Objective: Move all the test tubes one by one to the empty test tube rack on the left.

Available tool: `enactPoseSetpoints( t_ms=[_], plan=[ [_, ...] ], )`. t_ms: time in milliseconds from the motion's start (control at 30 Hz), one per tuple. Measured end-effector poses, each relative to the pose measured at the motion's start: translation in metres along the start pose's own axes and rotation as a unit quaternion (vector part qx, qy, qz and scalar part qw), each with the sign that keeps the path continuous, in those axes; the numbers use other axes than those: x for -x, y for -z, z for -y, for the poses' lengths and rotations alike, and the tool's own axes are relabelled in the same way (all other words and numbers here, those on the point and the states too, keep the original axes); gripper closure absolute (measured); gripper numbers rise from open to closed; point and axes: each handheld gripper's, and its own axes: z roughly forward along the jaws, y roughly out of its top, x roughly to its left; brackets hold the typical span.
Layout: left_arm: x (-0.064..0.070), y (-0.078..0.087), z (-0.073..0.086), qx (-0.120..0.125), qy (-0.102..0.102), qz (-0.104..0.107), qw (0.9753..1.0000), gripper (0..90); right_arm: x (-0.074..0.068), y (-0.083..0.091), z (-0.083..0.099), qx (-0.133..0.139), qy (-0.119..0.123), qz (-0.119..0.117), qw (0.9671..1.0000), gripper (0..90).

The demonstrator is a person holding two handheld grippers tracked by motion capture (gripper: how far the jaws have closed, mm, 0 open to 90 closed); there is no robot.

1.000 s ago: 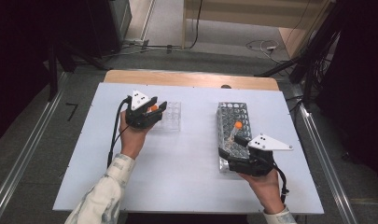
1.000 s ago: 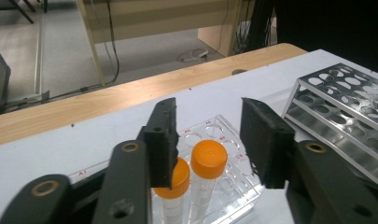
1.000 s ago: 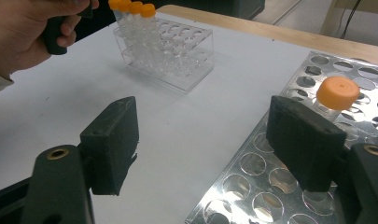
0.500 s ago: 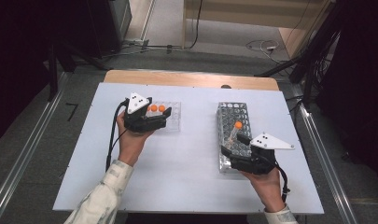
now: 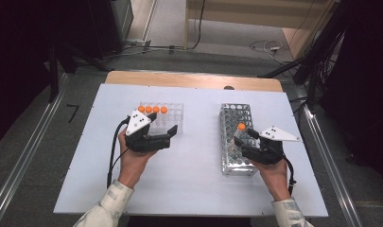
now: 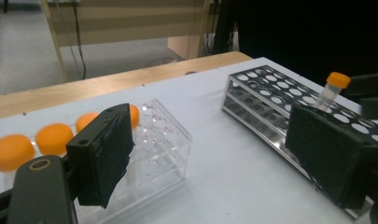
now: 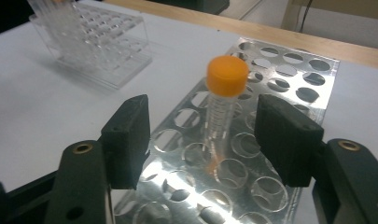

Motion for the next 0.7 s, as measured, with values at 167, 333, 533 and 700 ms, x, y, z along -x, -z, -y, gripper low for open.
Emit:
enactPoseSetpoints(
  t_ms=[167, 333, 533, 700],
  plan=[
    [0.006, 0.003, 0.005, -0.001, -0.005, 0.010, 0.9999, 15.8, 0.012, -0.008, 0.000, -0.005, 0.000, -0.014, 0.9999, 44.8],
    [0.010, 0.005, 0.007, -0.001, -0.007, 0.015, 0.9999, 16.1, 0.014, -0.016, -0.001, -0.021, 0.014, -0.015, 0.9996, 49.7],
    [0.012, 0.003, 0.009, -0.005, -0.009, 0.019, 0.9998, 16.4, 0.019, -0.021, -0.006, -0.026, 0.027, -0.019, 0.9991, 56.1],
    [0.011, 0.002, 0.009, -0.005, -0.008, 0.020, 0.9998, 17.0, 0.019, -0.025, -0.008, -0.035, 0.035, -0.021, 0.9986, 61.6]
  ],
)
